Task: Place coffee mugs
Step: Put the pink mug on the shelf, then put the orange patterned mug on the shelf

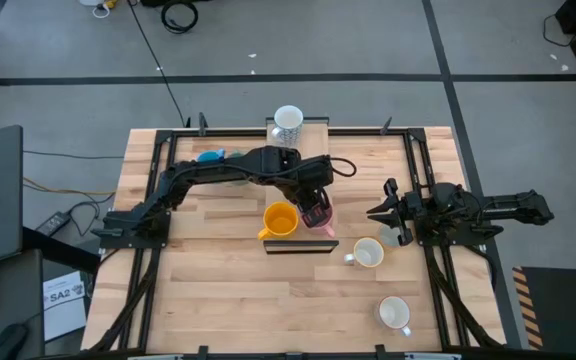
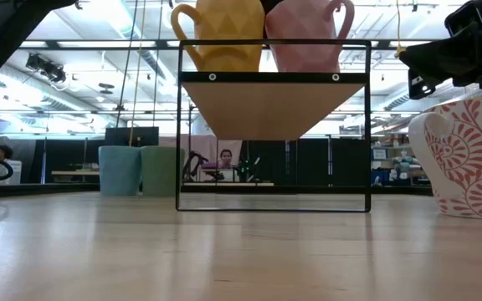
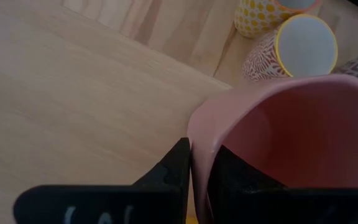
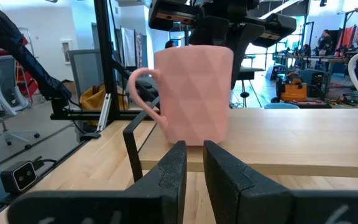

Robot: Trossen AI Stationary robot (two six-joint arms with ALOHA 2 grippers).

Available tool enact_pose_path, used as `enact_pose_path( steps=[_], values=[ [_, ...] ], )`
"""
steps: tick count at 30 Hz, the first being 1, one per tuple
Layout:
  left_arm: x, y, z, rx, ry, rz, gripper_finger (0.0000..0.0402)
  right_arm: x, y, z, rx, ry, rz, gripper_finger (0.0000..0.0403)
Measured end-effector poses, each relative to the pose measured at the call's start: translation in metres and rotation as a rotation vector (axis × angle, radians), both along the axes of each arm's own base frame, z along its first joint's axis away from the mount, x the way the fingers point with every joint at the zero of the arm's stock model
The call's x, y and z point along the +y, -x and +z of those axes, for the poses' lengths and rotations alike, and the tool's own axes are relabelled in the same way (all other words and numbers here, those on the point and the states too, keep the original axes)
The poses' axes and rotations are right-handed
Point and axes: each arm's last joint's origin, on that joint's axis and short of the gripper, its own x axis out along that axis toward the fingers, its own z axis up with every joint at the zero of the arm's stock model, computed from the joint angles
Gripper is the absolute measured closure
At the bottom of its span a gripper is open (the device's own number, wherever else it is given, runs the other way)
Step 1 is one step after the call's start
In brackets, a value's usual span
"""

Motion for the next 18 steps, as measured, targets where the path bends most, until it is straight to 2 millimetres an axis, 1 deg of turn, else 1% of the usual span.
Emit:
enact_pose_path(
  steps=[10, 18],
  values=[
    [-0.0018, 0.0001, 0.0010, -0.005, 0.002, -0.005, 0.0295, 0.0000, 0.0000, 0.0000, 0.000, 0.000, 0.000, 0.0342],
    [-0.0017, 0.0001, 0.0010, -0.005, -0.001, -0.006, 0.0266, 0.0000, 0.0000, 0.0000, 0.000, 0.000, 0.000, 0.0342]
  ],
)
